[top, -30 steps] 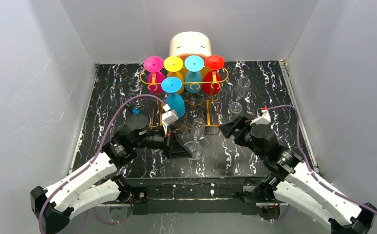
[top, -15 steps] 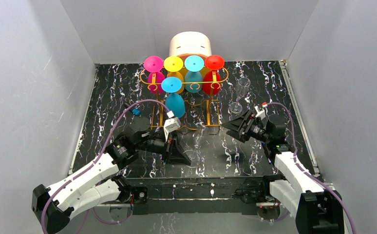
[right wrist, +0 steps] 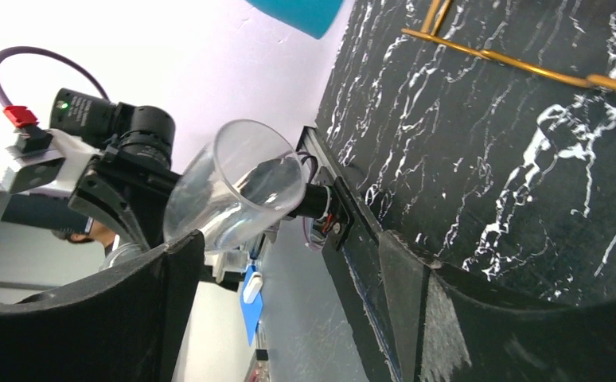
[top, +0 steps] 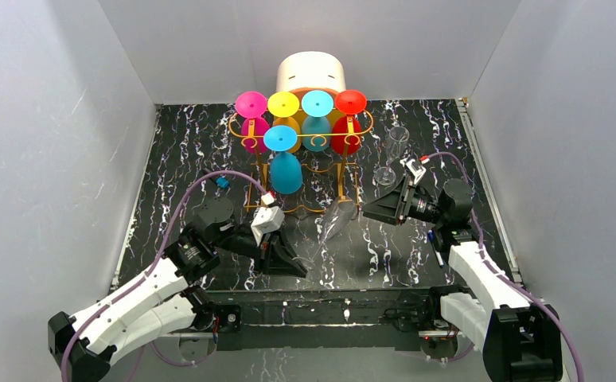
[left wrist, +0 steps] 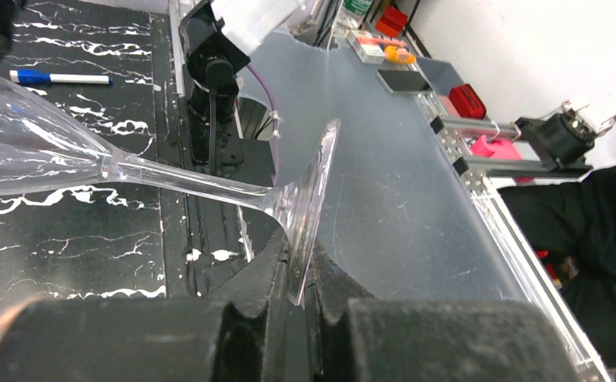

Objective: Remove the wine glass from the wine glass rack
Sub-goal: Place the wine glass at the center of the board.

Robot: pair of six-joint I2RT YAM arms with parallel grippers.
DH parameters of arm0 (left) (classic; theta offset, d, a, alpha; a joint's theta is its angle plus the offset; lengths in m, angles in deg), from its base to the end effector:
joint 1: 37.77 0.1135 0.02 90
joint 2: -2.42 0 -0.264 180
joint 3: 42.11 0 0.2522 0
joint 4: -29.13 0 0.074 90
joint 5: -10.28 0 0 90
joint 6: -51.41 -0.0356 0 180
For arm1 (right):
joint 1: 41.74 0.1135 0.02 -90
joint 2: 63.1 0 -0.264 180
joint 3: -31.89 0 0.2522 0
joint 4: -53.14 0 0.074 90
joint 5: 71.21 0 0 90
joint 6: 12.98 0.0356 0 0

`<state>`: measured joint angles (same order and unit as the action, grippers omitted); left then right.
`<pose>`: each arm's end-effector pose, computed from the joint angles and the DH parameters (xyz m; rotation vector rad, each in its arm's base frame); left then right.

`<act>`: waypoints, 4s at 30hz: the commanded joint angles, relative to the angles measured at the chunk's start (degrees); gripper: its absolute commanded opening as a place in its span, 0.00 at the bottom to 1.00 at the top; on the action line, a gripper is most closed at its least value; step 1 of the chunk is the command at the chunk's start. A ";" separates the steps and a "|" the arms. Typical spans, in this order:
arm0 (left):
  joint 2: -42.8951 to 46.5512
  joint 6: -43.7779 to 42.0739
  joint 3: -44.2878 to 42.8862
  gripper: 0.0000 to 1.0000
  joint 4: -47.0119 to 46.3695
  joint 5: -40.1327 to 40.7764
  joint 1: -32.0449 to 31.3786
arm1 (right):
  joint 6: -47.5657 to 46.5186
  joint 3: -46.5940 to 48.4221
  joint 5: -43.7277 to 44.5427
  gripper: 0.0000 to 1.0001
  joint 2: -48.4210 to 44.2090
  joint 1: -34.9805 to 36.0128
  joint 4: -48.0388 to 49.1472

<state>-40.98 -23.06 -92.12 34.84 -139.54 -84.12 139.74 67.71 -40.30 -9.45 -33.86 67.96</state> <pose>0.0955 -0.1447 0.3254 1.3059 1.2739 -1.5999 0.1897 0.0571 0.2441 -0.0285 1.9192 1.7088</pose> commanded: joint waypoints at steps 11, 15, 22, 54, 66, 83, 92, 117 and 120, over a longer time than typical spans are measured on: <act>-5.11 -12.56 -2.92 0.00 3.65 -6.62 -0.23 | 7.16 9.73 -8.00 0.79 7.99 1.18 15.89; -4.68 -14.01 -2.99 0.00 4.90 -6.62 -0.24 | 4.51 12.75 -11.54 0.76 9.74 1.53 5.02; -3.76 -18.48 -3.64 0.00 7.70 -6.37 -0.24 | -0.58 15.86 -15.25 0.71 12.87 1.70 -5.87; -11.75 -48.77 -13.19 0.00 33.44 -1.98 -0.29 | -16.59 28.72 -29.89 0.65 14.41 6.36 -32.75; -14.38 -59.75 -17.80 0.00 48.08 12.12 -0.24 | -15.22 29.60 -29.74 0.38 12.02 6.80 -33.92; -12.94 -56.85 -15.86 0.00 42.46 17.38 -0.23 | -16.13 29.16 -27.83 0.20 11.17 9.12 -34.60; -9.46 -55.07 -15.61 0.00 43.47 17.67 -0.25 | -16.72 29.50 -26.76 0.01 10.56 9.17 -35.06; -4.17 -51.38 -13.41 0.53 44.26 16.72 -0.24 | -23.69 31.85 -18.08 0.01 3.85 9.65 -39.85; -3.42 -45.73 -12.94 0.61 41.98 17.82 -0.27 | -27.67 33.68 -16.44 0.01 4.50 9.70 -45.97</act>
<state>-46.07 -74.66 -105.83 78.93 -122.75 -84.60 117.40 96.56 -58.02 -5.03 -24.44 28.50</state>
